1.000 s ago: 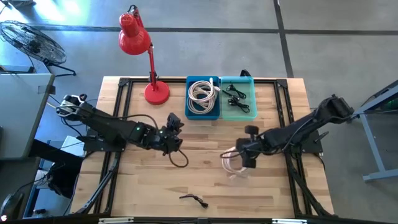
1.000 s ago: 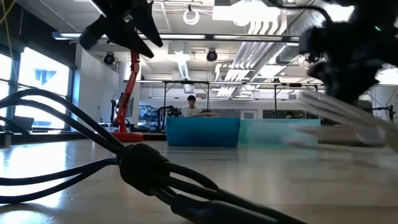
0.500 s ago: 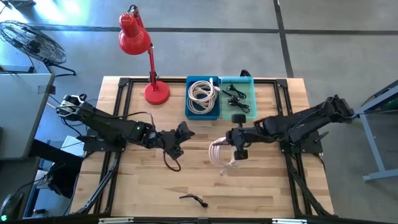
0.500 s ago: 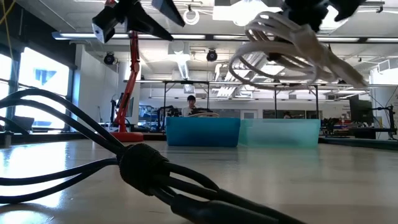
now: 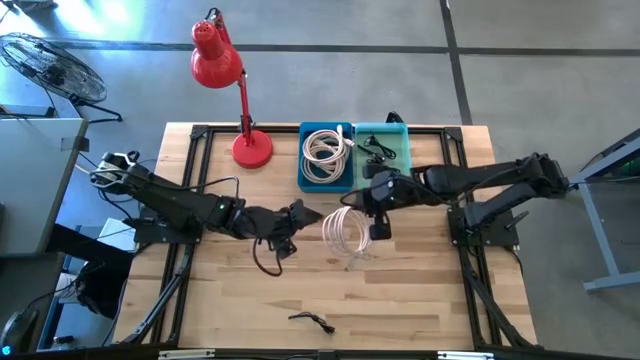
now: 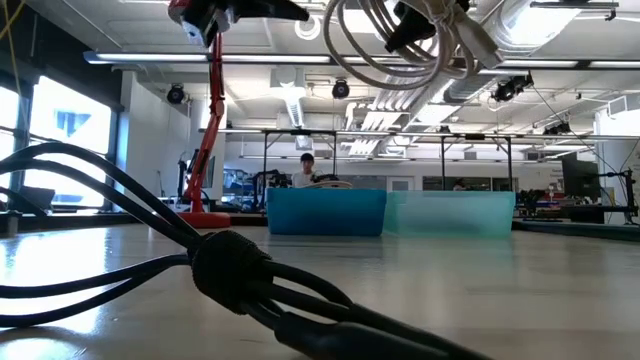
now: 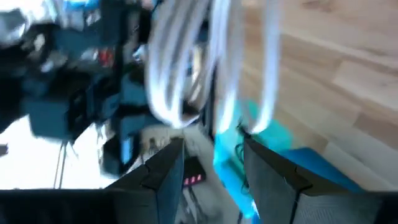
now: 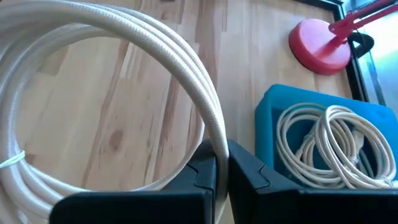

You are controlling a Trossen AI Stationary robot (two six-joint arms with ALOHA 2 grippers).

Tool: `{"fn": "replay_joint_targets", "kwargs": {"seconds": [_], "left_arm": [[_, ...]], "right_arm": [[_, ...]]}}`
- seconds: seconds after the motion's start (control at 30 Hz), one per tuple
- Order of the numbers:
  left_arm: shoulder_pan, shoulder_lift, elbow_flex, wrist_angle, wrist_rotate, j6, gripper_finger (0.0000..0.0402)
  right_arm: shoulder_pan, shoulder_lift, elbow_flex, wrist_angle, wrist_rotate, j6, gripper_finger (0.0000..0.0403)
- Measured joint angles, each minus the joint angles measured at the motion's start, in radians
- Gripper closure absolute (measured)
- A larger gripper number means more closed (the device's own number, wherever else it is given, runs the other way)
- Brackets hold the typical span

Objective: Pick & Place USB Port
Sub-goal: Put the white charger cable into the blue bin

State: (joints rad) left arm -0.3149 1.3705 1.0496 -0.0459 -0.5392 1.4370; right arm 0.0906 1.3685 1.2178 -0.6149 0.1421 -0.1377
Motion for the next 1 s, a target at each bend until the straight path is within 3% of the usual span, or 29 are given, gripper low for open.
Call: {"fn": "replay_joint_targets", "kwargs": {"seconds": [0.13, 0.53, 0.73, 1.0], "left_arm": [[0.001, 0.0, 0.001, 0.028, -0.066, -0.063, 0.024], [0.001, 0.0, 0.001, 0.109, -0.029, -0.129, 0.0235], [0.001, 0.0, 0.001, 0.103, 0.058, -0.102, 0.0192], [0.001, 0.007, 0.0, 0.062, 0.063, -0.099, 0.0135]], "right_arm": [[-0.014, 0.0, -0.003, 0.001, -0.018, 0.002, 0.0395], [-0.012, 0.0, -0.003, 0.012, -0.047, 0.025, 0.0395], [-0.012, 0.0, -0.003, 0.017, -0.048, 0.029, 0.0395], [-0.011, 0.0, -0.003, 0.038, -0.051, 0.031, 0.0395]]}}
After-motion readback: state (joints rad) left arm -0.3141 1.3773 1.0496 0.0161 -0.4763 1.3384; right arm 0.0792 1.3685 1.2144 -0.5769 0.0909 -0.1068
